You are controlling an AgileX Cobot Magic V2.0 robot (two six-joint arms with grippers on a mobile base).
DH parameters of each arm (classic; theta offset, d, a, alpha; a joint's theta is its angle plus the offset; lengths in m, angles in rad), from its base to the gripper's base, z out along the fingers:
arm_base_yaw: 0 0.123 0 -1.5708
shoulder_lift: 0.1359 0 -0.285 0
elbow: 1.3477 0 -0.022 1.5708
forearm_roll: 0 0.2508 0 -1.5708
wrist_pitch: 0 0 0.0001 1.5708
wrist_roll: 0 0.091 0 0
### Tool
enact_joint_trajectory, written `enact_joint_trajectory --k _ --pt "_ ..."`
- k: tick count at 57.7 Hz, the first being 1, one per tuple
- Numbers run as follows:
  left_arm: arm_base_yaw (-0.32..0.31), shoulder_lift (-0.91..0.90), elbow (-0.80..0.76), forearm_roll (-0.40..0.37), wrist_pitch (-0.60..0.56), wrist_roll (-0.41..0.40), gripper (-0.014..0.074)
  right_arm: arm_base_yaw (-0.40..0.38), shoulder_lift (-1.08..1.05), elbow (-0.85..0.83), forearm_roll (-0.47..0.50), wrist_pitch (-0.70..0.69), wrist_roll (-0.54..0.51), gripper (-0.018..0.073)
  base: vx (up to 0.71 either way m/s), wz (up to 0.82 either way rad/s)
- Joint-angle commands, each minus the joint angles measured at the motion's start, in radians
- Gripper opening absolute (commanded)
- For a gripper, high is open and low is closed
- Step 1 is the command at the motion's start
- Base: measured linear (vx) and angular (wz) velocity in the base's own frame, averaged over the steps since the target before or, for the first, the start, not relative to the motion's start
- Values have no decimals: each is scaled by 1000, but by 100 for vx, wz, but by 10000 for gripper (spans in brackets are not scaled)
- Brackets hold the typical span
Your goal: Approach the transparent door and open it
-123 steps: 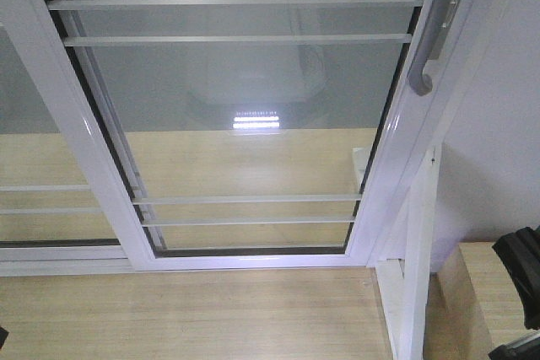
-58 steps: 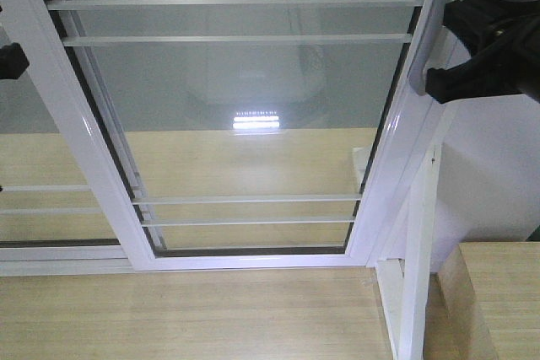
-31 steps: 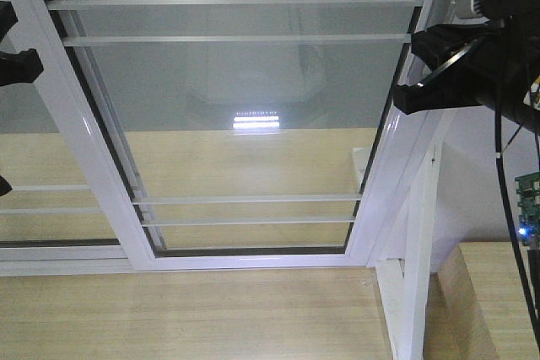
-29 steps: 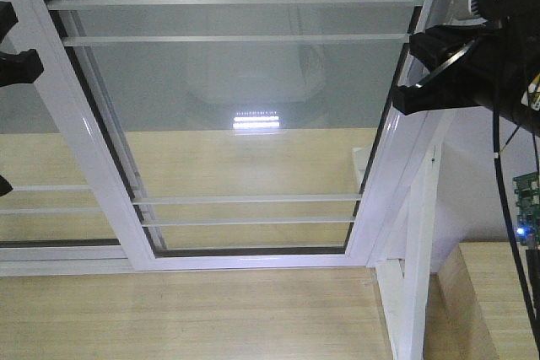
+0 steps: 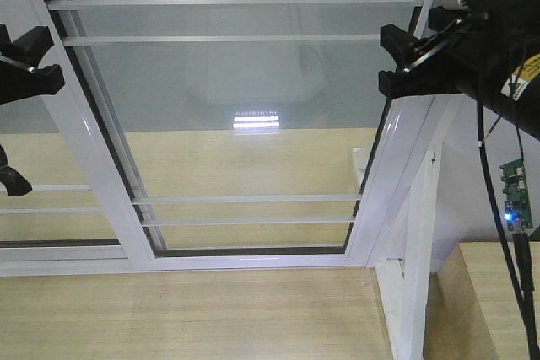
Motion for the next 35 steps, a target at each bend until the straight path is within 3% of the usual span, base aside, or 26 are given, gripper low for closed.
enact_joint_trajectory --k 1,12,35 --pt "-8 -7 -37 -2 -79 -7 443 -45 17 -38 38 -153 0 456 0 0" --pt "-8 -8 -37 -2 -78 -7 443 -179 102 -38 215 -318 1 456 0 0" --pt "-8 -8 -37 -2 -65 -7 443 -239 345 -87 203 -551 -17 456 0 0"
